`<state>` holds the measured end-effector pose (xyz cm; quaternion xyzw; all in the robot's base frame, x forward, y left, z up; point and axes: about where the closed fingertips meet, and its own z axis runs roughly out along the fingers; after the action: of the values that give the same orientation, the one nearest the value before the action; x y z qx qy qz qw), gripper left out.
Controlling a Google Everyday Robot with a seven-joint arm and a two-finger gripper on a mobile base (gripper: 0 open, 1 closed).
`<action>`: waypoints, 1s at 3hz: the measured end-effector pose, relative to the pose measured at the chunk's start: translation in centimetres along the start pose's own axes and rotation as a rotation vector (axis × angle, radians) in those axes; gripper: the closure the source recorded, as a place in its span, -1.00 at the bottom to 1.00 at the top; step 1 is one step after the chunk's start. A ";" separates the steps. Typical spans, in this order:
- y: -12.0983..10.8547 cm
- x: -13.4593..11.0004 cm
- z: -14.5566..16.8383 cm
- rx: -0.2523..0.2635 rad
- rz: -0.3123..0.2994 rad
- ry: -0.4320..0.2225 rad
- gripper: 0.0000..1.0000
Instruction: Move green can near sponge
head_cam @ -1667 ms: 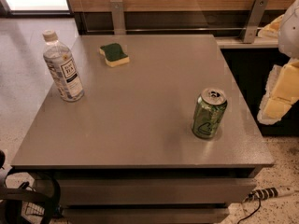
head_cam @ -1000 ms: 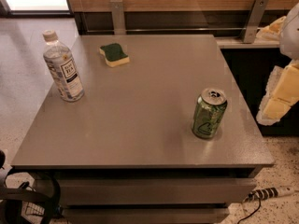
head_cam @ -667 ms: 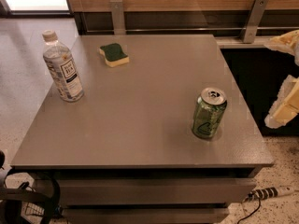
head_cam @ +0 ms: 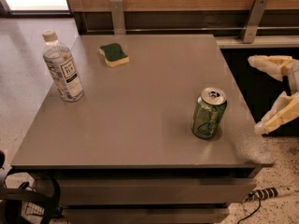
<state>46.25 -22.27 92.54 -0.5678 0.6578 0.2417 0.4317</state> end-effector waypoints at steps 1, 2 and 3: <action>0.6 -2.5 0.9 -0.039 0.026 -0.199 -1.00; 0.8 -3.6 2.8 -0.079 0.068 -0.296 -1.00; 0.6 -3.1 4.8 -0.088 0.117 -0.314 -1.00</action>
Offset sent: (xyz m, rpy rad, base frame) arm 0.0058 0.0648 0.0112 0.4289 0.0733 0.1078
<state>47.08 -16.54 92.62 -0.5022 0.6030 0.3808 0.4890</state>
